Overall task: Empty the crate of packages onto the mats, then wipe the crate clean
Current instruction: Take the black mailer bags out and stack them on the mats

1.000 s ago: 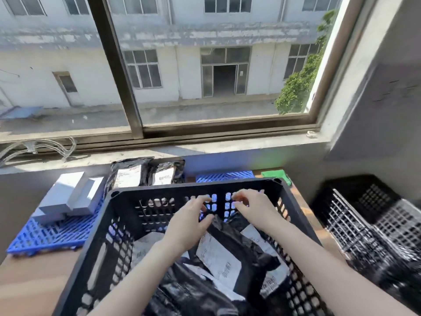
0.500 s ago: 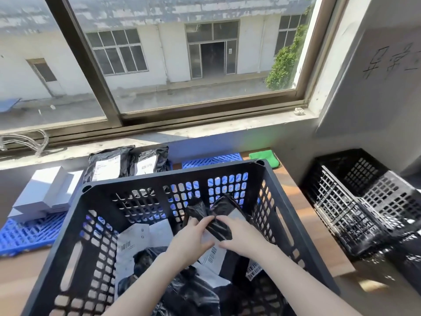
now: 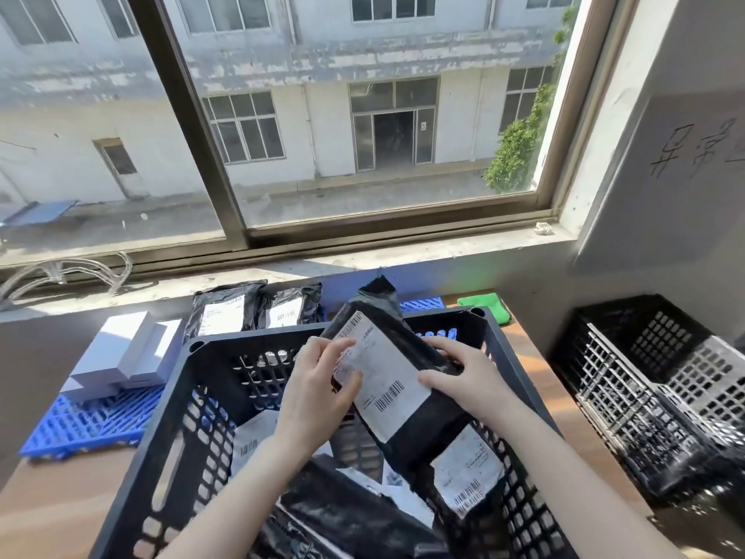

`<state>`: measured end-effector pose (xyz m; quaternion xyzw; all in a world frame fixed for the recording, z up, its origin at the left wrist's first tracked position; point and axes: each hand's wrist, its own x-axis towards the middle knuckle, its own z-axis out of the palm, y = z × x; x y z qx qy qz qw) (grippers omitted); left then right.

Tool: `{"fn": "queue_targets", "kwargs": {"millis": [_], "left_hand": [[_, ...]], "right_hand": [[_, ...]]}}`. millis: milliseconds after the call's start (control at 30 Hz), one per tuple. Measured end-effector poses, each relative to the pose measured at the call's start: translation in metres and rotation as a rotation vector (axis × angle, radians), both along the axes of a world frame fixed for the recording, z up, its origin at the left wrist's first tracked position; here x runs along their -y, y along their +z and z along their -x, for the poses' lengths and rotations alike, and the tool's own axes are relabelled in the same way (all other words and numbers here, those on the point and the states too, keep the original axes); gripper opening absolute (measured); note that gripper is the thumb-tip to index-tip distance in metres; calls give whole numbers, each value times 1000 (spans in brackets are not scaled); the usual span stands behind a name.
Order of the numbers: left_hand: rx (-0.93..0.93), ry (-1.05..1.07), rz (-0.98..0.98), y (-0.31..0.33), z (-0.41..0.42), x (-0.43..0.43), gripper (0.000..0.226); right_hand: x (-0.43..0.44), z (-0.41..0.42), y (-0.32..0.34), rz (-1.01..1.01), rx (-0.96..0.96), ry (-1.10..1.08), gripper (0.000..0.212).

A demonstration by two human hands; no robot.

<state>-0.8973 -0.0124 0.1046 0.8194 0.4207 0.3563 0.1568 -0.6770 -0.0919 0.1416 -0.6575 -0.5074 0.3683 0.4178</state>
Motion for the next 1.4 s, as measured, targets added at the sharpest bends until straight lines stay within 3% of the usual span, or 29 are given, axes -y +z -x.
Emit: {"fn": "queue_targets", "kwargs": {"millis": [200, 400, 567, 933, 1133, 1400], "left_hand": [[48, 87, -41, 27, 28, -7, 39], [232, 87, 116, 49, 54, -31, 46], [324, 72, 113, 73, 87, -70, 43], [250, 103, 218, 67, 150, -193, 41], [292, 100, 441, 27, 164, -241, 43], [245, 108, 520, -39, 159, -272, 43]], "right_hand": [[-19, 22, 34, -190, -97, -98, 39], [-55, 63, 50, -223, -201, -135, 31], [-106, 103, 64, -236, -235, -123, 20], [-242, 171, 55, -98, 41, -47, 41], [-292, 185, 19, 49, 157, -52, 36], [-321, 184, -34, 222, 305, -49, 51]]}}
